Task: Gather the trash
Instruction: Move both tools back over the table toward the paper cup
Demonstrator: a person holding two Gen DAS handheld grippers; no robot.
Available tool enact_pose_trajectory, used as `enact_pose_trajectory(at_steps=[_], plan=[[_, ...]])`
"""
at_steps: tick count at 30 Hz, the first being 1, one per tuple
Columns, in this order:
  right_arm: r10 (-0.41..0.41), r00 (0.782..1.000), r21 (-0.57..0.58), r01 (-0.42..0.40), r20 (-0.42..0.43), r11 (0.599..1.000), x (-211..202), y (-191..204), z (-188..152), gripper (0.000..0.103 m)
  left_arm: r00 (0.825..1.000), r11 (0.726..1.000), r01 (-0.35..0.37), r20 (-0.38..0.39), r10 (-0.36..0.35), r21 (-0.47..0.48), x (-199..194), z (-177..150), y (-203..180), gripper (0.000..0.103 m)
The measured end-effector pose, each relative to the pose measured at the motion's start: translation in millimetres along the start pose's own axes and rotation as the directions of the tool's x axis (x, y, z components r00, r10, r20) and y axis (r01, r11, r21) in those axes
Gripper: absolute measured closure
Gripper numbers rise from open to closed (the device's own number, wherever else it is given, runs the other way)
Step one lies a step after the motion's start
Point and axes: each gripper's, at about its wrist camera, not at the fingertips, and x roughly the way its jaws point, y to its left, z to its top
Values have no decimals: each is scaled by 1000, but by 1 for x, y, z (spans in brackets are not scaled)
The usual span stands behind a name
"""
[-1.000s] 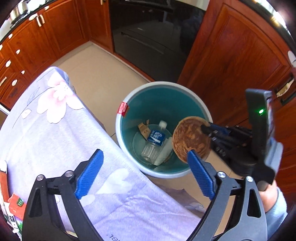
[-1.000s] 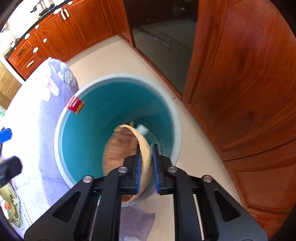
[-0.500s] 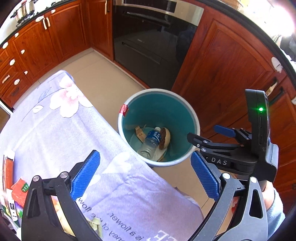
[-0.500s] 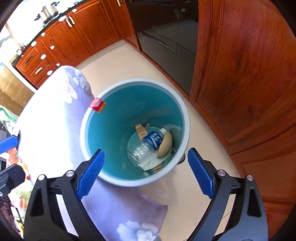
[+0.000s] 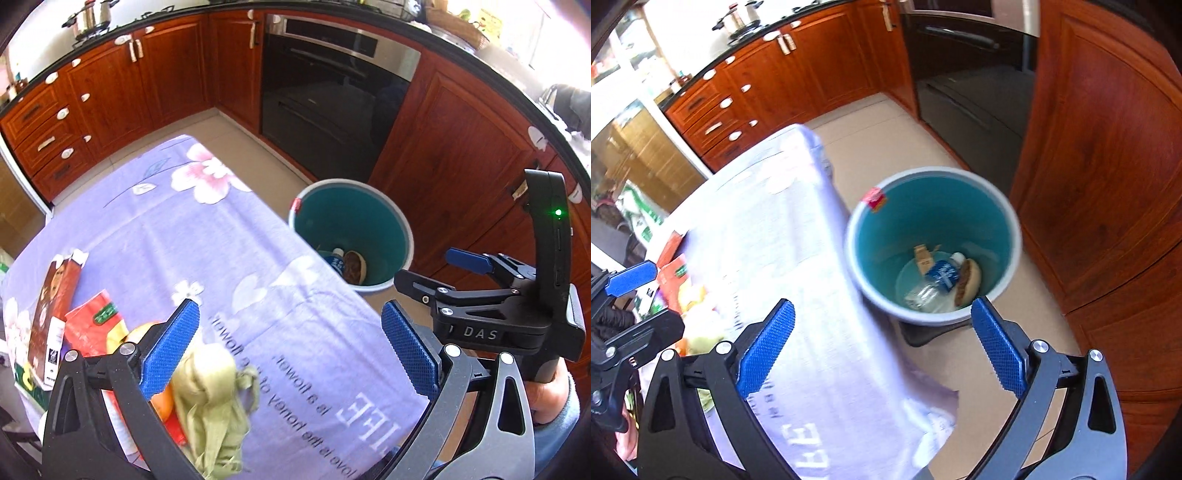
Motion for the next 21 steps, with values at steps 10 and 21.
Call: enact_pose_trajectory(at_steps=[10, 21], plan=[[81, 996, -133, -86, -48, 987, -6, 87, -18, 11, 998, 990, -70, -5, 70, -125, -32, -62, 74, 4], [154, 980, -241, -181, -124, 953, 10, 176, -38, 11, 984, 927, -178, -43, 173, -331, -55, -133, 172, 4]])
